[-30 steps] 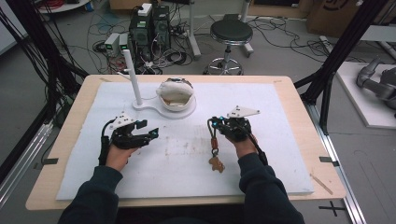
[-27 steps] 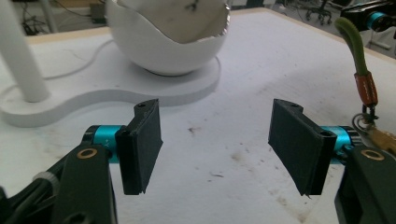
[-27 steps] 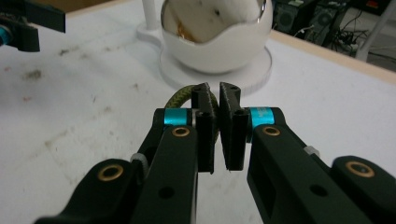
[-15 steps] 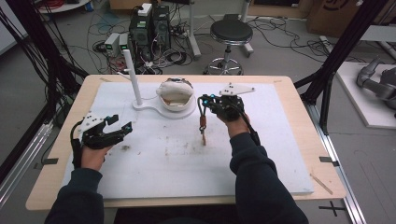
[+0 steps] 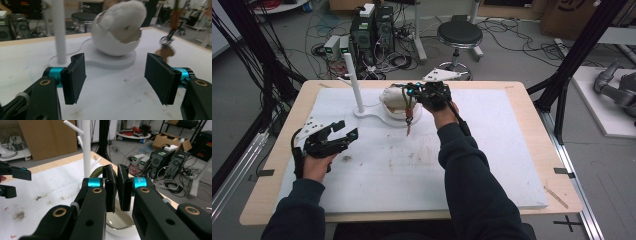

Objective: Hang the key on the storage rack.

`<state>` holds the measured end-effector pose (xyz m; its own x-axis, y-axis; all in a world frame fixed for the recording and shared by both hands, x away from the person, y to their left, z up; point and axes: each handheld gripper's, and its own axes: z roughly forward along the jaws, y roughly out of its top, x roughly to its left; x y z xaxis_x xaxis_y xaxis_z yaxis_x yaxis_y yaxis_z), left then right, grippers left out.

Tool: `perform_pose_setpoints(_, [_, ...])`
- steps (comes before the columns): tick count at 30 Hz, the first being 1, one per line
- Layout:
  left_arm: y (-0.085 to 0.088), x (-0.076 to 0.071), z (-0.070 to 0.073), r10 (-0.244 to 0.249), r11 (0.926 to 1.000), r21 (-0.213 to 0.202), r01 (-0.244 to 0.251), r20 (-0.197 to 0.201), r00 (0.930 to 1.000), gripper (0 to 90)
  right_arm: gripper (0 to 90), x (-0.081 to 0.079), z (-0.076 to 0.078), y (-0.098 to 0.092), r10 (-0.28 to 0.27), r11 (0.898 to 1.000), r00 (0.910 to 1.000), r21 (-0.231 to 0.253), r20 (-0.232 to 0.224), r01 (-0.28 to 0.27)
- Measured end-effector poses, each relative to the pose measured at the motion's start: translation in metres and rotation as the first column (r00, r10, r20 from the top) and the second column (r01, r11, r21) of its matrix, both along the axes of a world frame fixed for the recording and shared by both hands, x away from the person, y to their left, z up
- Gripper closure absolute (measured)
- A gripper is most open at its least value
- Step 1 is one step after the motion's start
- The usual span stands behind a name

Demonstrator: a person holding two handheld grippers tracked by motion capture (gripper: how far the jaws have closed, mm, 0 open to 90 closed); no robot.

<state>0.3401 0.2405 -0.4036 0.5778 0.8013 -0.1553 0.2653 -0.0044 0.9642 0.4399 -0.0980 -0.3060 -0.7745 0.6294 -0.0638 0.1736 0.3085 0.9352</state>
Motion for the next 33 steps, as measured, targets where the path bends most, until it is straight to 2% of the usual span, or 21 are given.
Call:
perform_pose_setpoints(3, [-0.023,0.008,0.003,-0.069,0.9974,0.018,0.07,-0.007,0.9976,28.8,86.7,-0.002,0.0,0.012,0.019,1.0,0.9998,-0.009,0.007,-0.018])
perform_pose_setpoints(6, [-0.047,0.019,0.007,-0.112,0.9934,0.024,0.113,-0.004,0.9936,28.0,86.7,-0.003,-0.001,0.021,0.036,0.999,0.9993,-0.011,0.006,-0.036])
perform_pose_setpoints(13, [-0.086,0.041,0.016,-0.172,0.9841,0.041,0.173,-0.024,0.9848,27.4,86.7,-0.007,0.001,0.03,0.049,0.999,0.9988,-0.004,0.005,-0.049])
perform_pose_setpoints(15, [-0.093,0.047,0.017,-0.176,0.9837,0.029,0.177,-0.037,0.9837,31.1,86.7,-0.007,0.001,0.029,0.051,0.999,0.9987,0.0,0.0,-0.051])
perform_pose_setpoints(19, [-0.1,0.054,0.017,-0.197,0.9795,0.036,0.198,-0.044,0.9795,48.1,86.7,-0.007,0.001,0.029,0.052,0.999,0.9986,0.0,-0.008,-0.052])
perform_pose_setpoints(21, [-0.101,0.054,0.017,-0.201,0.9779,0.05,0.203,-0.041,0.9788,62.0,86.7,-0.007,0.001,0.028,0.05,0.999,0.9986,0.003,-0.015,-0.05])
perform_pose_setpoints(22, [-0.101,0.052,0.017,-0.203,0.9768,0.063,0.205,-0.035,0.9786,72.2,86.7,-0.007,0.001,0.028,0.051,0.999,0.9986,0.003,-0.014,-0.051])
perform_pose_setpoints(23, [-0.101,0.052,0.018,-0.2,0.977,0.067,0.202,-0.035,0.9791,76.3,86.7,-0.007,0.001,0.027,0.054,0.999,0.9985,0.003,-0.011,-0.054])
perform_pose_setpoints(26, [-0.1,0.049,0.02,-0.2,0.9764,0.078,0.201,-0.025,0.9795,78.0,86.7,-0.007,0.001,0.025,0.053,0.999,0.9985,0.012,-0.015,-0.053])
perform_pose_setpoints(29, [-0.096,0.047,0.023,-0.214,0.9728,0.083,0.216,-0.037,0.9761,78.5,84.9,-0.007,0.001,0.022,0.054,0.998,0.9983,0.015,-0.022,-0.054])
perform_pose_setpoints(30, [-0.095,0.047,0.023,-0.218,0.9724,0.076,0.221,-0.044,0.975,78.6,81.7,-0.006,0.0,0.021,0.056,0.998,0.9981,0.016,-0.024,-0.056])
perform_pose_setpoints(31, [-0.093,0.047,0.024,-0.216,0.9728,0.075,0.219,-0.045,0.9753,78.6,70.9,-0.007,0.0,0.019,0.047,0.999,0.9985,0.017,-0.028,-0.046])
perform_pose_setpoints(33, [-0.089,0.046,0.026,-0.212,0.9742,0.067,0.215,-0.049,0.9759,78.7,62.6,-0.006,0.0,0.015,0.032,0.999,0.9987,0.022,-0.038,-0.032])
